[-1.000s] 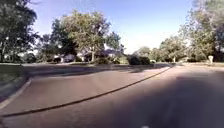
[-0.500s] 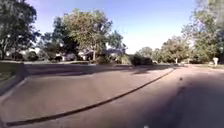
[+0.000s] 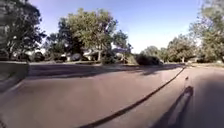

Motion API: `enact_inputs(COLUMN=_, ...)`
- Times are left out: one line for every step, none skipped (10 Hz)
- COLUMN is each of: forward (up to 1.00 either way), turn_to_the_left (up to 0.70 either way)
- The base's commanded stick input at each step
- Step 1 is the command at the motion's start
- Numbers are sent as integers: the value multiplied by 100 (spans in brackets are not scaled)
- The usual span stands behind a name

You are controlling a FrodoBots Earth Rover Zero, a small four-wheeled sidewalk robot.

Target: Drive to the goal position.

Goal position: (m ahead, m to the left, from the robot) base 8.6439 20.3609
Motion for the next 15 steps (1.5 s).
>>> enact_inputs(forward=100, turn_to_the_left=40)
enact_inputs(forward=100, turn_to_the_left=40)
enact_inputs(forward=100, turn_to_the_left=40)
enact_inputs(forward=100, turn_to_the_left=40)
enact_inputs(forward=100, turn_to_the_left=40)
enact_inputs(forward=100, turn_to_the_left=40)
enact_inputs(forward=100, turn_to_the_left=40)
enact_inputs(forward=100, turn_to_the_left=40)
enact_inputs(forward=100, turn_to_the_left=40)
enact_inputs(forward=100, turn_to_the_left=8)
enact_inputs(forward=100, turn_to_the_left=0)
enact_inputs(forward=100, turn_to_the_left=0)
enact_inputs(forward=100, turn_to_the_left=1)
enact_inputs(forward=100, turn_to_the_left=0)
enact_inputs(forward=100, turn_to_the_left=0)
